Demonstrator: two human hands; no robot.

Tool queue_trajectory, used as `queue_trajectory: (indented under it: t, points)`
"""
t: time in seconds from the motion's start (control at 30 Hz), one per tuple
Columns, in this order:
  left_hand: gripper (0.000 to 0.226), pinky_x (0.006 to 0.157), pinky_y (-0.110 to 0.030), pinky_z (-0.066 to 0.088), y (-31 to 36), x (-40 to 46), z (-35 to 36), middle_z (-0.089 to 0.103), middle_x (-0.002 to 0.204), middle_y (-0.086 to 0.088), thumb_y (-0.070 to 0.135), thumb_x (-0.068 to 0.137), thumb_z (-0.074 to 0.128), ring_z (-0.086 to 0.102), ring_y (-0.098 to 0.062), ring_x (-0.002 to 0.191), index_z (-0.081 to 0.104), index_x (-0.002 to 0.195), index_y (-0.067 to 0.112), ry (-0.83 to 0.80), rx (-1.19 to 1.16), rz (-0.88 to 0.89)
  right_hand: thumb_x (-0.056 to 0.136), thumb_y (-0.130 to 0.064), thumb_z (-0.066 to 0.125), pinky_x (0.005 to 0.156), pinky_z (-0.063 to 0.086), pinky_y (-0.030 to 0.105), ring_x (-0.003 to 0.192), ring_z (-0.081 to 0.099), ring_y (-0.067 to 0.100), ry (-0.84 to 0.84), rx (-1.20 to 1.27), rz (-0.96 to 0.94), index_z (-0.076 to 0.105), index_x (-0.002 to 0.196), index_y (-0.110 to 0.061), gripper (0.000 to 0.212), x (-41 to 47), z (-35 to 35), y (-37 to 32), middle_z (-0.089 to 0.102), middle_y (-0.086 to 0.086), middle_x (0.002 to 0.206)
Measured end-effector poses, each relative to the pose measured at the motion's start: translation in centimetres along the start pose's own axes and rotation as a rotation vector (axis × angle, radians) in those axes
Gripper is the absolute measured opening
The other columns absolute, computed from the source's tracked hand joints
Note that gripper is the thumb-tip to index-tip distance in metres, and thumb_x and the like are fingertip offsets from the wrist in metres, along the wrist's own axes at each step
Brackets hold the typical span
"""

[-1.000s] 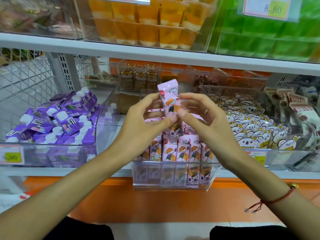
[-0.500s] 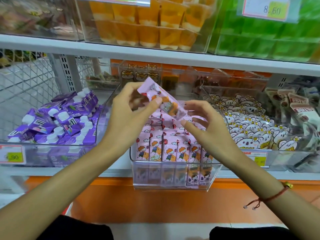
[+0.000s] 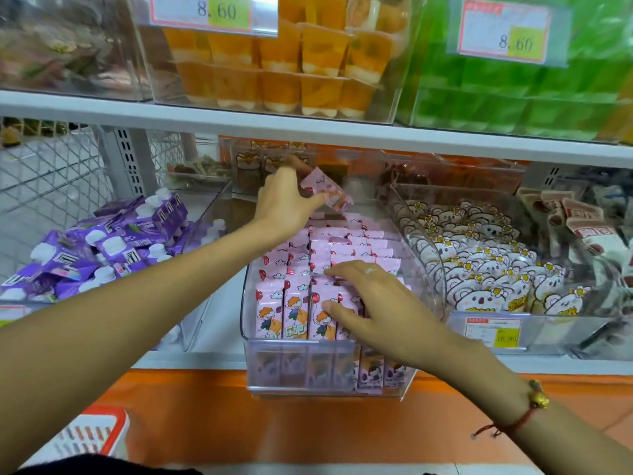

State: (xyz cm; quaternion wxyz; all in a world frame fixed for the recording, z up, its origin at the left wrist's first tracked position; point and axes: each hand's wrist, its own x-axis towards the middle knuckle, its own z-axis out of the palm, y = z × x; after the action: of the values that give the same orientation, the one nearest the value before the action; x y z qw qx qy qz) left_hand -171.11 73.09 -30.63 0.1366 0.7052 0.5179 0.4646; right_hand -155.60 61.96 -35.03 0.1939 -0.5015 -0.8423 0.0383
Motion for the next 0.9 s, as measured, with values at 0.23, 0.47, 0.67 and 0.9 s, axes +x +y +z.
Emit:
queue_trajectory:
  t: [0.23,0.47,0.67,0.9]
  points:
    - [0.039,0.068,-0.026,0.043,-1.7,2.0,0.8,0.057,0.104,-0.001,0.025,0.084,0.072,0.053,-0.018,0.086,0.052,0.115,0.012,-0.092,0.165,0.053,0.096,-0.046,0.048,0.091,0.026,0.017,0.12,0.041,0.01,-0.003,-0.01,-0.017,0.043,0.138,-0.024,0.048,0.0,-0.1,0.1,0.05,-0.004,0.135]
    - [0.032,0.077,-0.029,0.043,-1.2,4.3,0.9,0.059,0.119,-0.007,0.02,0.089,0.065,0.056,-0.022,0.097,0.056,0.119,0.015,-0.329,0.292,0.175,0.096,-0.05,0.044,0.101,0.028,0.021,0.126,0.038,0.008,-0.014,-0.035,-0.029,0.039,0.14,-0.029,0.049,-0.1,0.0,0.1,0.045,-0.009,0.139]
    - [0.032,0.097,-0.038,0.044,-1.1,5.5,3.9,0.053,0.132,-0.003,0.027,0.091,0.062,0.051,-0.026,0.119,0.058,0.122,0.022,-0.255,0.433,0.072,0.095,-0.054,0.04,0.105,0.025,0.023,0.131,0.03,0.008,0.019,-0.154,-0.058,0.038,0.142,-0.031,0.052,0.1,-0.5,-0.1,0.038,-0.009,0.143]
    - [0.032,0.093,-0.038,0.049,-1.8,5.2,3.9,0.065,0.12,-0.009,0.028,0.102,0.039,0.062,-0.027,0.105,0.064,0.117,0.014,-0.726,0.578,0.05,0.096,-0.053,0.039,0.073,0.02,0.02,0.11,0.043,0.007,0.032,-0.21,-0.067,0.051,0.128,-0.035,0.039,-0.2,-1.1,0.0,0.052,-0.013,0.119]
